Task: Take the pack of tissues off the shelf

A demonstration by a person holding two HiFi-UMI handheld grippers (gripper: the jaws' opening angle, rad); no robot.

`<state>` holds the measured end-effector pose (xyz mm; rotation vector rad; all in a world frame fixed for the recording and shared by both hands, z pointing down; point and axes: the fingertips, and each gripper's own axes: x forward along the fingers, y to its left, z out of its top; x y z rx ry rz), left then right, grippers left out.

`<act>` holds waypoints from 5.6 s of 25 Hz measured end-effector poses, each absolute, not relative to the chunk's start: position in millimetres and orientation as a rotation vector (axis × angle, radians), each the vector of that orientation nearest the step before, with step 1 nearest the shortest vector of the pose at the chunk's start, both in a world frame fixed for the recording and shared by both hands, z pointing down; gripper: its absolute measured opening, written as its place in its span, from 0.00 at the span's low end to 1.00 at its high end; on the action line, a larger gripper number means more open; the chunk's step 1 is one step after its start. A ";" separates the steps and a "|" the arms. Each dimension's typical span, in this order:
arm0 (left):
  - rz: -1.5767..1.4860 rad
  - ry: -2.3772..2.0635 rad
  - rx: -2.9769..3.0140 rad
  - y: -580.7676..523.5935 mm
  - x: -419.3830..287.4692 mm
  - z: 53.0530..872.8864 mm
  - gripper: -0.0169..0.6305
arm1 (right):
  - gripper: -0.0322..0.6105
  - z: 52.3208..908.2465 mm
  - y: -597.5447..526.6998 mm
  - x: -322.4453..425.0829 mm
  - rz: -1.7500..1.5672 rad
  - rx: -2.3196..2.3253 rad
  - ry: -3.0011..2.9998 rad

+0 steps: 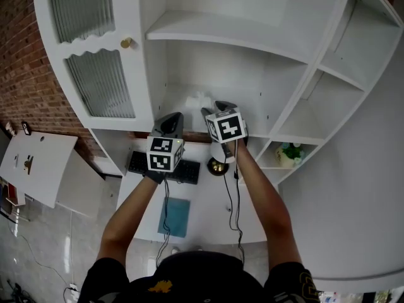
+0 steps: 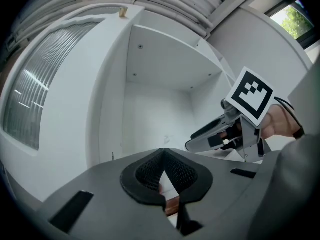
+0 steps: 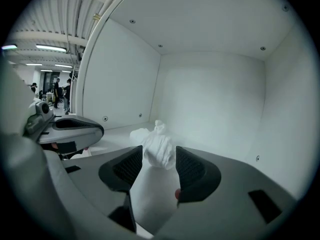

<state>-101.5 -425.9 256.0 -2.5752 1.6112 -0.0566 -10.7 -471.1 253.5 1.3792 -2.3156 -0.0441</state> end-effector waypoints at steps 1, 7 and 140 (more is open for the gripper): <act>-0.060 1.609 -2.571 -425.6 -100.8 256.8 0.05 | 0.37 255.7 -472.7 -9.8 -0.045 1.382 -2.306; -0.039 1.597 -2.588 -425.2 -100.6 257.2 0.05 | 0.22 255.8 -474.6 -6.8 -0.143 1.406 -2.260; -0.631 1.699 -2.998 -250.0 -57.3 747.5 0.05 | 0.07 748.0 -212.2 55.4 0.689 1.484 -2.216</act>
